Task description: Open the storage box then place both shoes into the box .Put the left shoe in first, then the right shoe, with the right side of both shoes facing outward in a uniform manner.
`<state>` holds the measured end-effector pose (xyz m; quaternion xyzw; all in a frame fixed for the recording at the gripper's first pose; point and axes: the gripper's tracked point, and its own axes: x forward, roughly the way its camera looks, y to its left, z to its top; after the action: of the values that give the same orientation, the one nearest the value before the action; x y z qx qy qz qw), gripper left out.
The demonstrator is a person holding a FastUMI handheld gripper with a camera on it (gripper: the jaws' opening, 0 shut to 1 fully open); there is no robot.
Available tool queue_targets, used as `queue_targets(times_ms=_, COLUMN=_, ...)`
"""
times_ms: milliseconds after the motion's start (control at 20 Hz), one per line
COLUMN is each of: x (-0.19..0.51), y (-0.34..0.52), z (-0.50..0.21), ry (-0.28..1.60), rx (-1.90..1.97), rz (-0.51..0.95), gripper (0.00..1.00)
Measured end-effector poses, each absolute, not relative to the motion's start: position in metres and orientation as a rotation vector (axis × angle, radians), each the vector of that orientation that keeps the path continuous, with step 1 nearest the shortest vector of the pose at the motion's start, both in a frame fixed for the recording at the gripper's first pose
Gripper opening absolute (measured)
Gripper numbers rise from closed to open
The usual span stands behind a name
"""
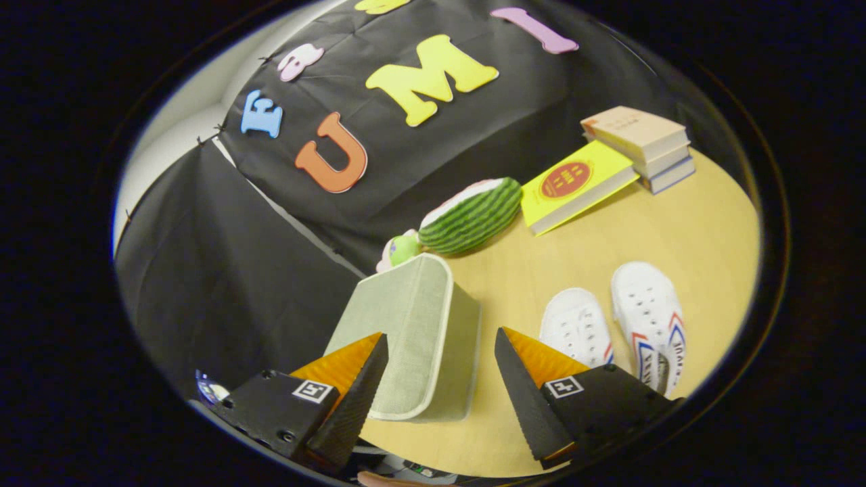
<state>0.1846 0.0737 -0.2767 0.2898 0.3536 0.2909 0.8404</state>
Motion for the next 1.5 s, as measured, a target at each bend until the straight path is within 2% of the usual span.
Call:
queue_targets(times_ms=200, x=0.210, y=0.095, z=-0.297, ry=0.850, rx=0.789, rz=0.782, gripper=0.97)
queue_targets(times_ms=400, x=0.233, y=0.111, z=-0.311, ry=0.971, rx=0.958, rz=0.926, gripper=0.88)
queue_targets(times_ms=500, x=0.245, y=0.117, z=-0.320, ry=0.973, rx=0.951, rz=0.970, gripper=0.82)
queue_targets(times_ms=600, x=0.245, y=0.122, z=-0.319, ry=0.987, rx=0.978, rz=1.010, gripper=0.82)
queue_targets(times_ms=700, x=0.237, y=0.133, z=-0.305, ry=0.958, rx=1.004, rz=1.119, gripper=0.81)
queue_targets(times_ms=900, x=0.241, y=0.139, z=-0.323, ry=1.028, rx=1.003, rz=1.097, gripper=0.81)
queue_targets(times_ms=1150, x=0.225, y=0.153, z=-0.324, ry=1.074, rx=1.006, rz=1.180, gripper=0.81)
queue_targets(times_ms=1250, x=0.215, y=0.157, z=-0.328, ry=1.097, rx=0.963, rz=1.207, gripper=0.72)
queue_targets(times_ms=1400, x=0.228, y=0.148, z=-0.322, ry=1.043, rx=1.012, rz=1.177, gripper=0.50)
queue_targets(times_ms=1450, x=0.232, y=0.144, z=-0.315, ry=1.019, rx=1.031, rz=1.169, gripper=0.29)
queue_targets(times_ms=1500, x=0.231, y=0.142, z=-0.312, ry=1.003, rx=1.029, rz=1.170, gripper=0.22)
